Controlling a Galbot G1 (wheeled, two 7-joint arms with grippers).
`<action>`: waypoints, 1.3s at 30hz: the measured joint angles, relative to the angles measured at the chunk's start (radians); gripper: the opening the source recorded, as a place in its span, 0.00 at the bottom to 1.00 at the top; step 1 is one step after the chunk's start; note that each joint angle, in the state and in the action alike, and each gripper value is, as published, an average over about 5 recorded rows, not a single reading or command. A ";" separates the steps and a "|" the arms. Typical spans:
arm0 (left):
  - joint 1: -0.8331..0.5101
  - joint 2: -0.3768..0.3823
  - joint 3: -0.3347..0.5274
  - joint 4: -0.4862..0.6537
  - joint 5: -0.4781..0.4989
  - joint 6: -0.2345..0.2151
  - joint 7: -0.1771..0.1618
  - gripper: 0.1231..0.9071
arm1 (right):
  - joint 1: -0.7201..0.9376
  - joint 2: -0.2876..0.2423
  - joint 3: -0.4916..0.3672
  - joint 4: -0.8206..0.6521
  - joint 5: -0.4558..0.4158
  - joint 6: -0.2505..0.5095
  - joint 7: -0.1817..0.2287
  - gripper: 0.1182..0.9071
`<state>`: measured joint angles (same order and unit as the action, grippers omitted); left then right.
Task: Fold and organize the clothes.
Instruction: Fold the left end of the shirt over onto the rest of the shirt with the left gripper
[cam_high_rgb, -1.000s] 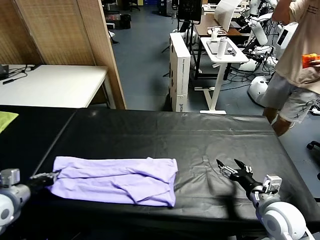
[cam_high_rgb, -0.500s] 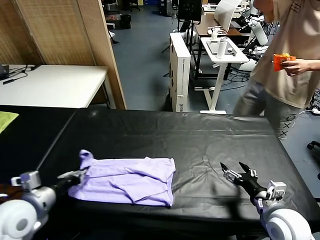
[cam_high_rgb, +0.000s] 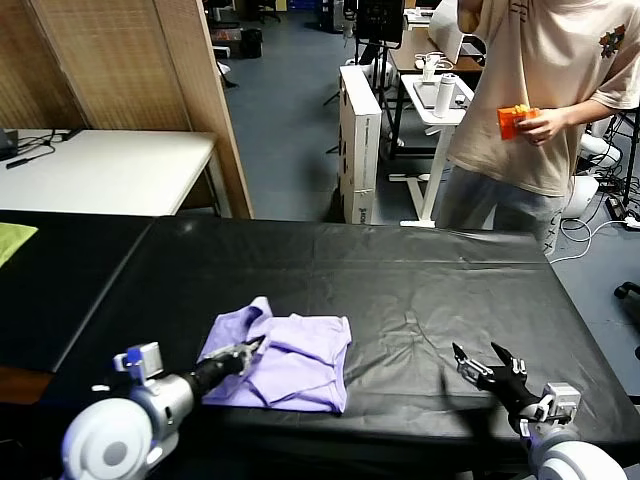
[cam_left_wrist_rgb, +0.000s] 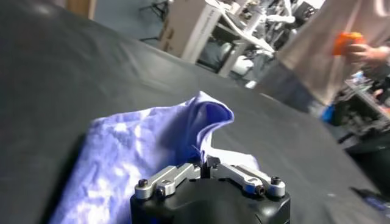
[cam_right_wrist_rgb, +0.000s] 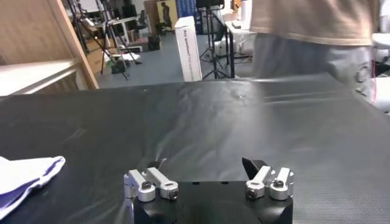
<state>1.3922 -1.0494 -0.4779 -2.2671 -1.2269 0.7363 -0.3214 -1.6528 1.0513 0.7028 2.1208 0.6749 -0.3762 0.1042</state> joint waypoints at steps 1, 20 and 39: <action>-0.009 -0.004 0.014 0.000 -0.002 0.000 -0.004 0.08 | -0.002 0.002 0.001 0.000 -0.001 0.000 0.000 1.00; -0.064 -0.071 0.129 0.035 0.030 0.000 -0.021 0.08 | -0.008 0.013 -0.009 0.000 -0.014 0.000 -0.001 1.00; -0.053 -0.142 0.173 0.074 0.119 0.000 -0.018 0.28 | 0.011 -0.022 -0.049 0.013 -0.027 -0.003 -0.010 1.00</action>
<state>1.3392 -1.1919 -0.3048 -2.1933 -1.1082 0.7363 -0.3396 -1.6413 1.0290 0.6536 2.1342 0.6483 -0.3793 0.0940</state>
